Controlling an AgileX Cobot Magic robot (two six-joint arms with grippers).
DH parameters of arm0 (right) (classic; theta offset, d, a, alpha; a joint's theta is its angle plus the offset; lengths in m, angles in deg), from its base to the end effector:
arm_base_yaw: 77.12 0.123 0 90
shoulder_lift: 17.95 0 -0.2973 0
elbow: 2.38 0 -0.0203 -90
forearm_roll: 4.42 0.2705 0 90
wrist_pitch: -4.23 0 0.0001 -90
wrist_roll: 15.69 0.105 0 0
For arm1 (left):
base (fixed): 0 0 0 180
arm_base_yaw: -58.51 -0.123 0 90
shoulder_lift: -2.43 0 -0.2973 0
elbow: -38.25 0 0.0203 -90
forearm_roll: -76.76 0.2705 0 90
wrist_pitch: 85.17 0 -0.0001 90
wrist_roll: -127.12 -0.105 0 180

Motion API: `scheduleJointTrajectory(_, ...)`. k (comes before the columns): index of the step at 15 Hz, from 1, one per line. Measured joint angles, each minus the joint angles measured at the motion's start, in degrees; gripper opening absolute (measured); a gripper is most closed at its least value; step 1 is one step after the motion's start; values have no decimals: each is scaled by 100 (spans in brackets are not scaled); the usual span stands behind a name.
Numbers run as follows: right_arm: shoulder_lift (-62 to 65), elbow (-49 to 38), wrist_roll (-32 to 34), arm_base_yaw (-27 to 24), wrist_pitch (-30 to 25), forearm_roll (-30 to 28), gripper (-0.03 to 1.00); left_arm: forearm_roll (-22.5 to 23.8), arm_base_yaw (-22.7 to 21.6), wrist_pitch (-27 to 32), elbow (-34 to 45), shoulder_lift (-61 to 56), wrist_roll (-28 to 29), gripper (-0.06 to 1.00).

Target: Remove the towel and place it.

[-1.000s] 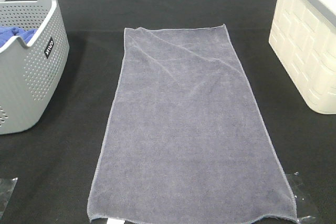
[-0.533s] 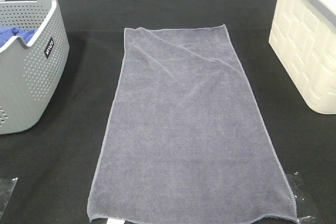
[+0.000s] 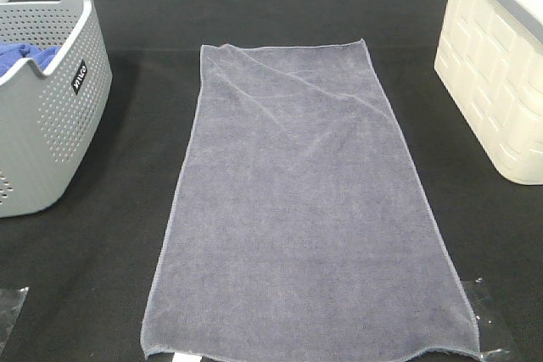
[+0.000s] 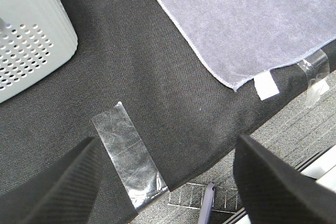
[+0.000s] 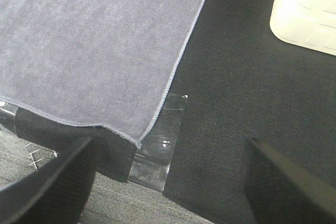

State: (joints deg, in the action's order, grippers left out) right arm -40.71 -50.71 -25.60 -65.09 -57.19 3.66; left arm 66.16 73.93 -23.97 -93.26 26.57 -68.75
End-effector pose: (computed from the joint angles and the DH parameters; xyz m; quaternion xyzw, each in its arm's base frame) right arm 0.0484 0.0236 0.2747 -0.1679 0.8975 0.0776 0.4003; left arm 0.0495 -0.0312 0.2734 0.2382 0.8845 -0.0904 0.3908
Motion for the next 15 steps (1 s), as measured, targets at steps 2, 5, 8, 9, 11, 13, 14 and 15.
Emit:
scheduleJointTrajectory(2, 0, 0, 0, 0, 0, 0, 73, 0, 0, 0, 0, 0, 0, 68)
scheduleJointTrajectory(5, 0, 0, 0, 0, 0, 0, 73, 0, -69, 0, 0, 0, 0, 68)
scheduleJointTrajectory(8, 0, 0, 0, -172, 0, 40, 73, -6, -722, 0, 0, -40, 0, 68)
scheduleJointTrajectory(9, 0, 0, 0, -430, 0, 46, 73, -6, -911, -6, 0, -172, 0, 68)
scheduleJointTrajectory(11, 0, 0, 0, -877, 0, 46, 73, 0, -1008, -11, 0, -584, 0, 68)
scheduleJointTrajectory(13, 40, 0, 0, -1106, 0, 46, 73, 0, -1014, -11, 0, -1014, 0, 68)
scheduleJointTrajectory(14, 258, -11, 0, -1123, 6, 46, 73, 0, -1014, -6, 0, -1180, 0, 68)
scheduleJointTrajectory(15, 367, -11, 0, -1123, 6, 46, 73, 0, -1014, -6, 0, -1232, 0, 68)
